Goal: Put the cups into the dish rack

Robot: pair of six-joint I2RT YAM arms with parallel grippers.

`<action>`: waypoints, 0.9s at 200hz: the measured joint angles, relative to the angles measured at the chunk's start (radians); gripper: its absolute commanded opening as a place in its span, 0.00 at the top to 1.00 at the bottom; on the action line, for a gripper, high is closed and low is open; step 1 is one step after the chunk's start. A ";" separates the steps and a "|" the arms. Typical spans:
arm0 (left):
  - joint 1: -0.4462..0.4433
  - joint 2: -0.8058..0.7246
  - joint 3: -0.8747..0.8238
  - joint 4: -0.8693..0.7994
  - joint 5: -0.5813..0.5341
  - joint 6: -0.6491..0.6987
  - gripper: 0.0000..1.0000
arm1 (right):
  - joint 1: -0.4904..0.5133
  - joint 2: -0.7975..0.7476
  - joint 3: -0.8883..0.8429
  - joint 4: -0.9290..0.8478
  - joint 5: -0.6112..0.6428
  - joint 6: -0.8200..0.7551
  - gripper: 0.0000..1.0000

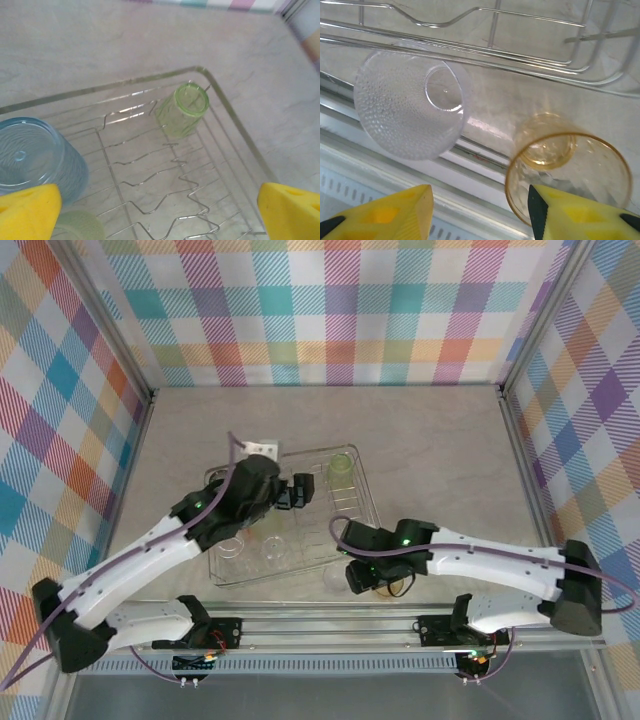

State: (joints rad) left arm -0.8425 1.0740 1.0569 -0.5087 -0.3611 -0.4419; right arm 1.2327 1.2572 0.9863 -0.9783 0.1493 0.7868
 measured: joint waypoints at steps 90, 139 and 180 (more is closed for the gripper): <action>-0.001 -0.159 -0.101 0.093 -0.043 -0.015 0.00 | 0.019 0.126 0.000 0.111 0.074 0.048 0.58; -0.001 -0.151 -0.104 0.093 -0.045 -0.015 0.00 | 0.019 0.187 0.000 0.128 0.092 0.055 0.59; -0.001 -0.142 -0.104 0.092 -0.045 -0.018 0.00 | 0.019 0.205 0.000 0.158 0.097 0.055 0.62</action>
State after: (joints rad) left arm -0.8433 0.9321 0.9531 -0.4164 -0.4061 -0.4603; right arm 1.2518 1.4624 0.9863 -0.8200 0.2459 0.8421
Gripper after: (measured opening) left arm 0.997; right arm 0.393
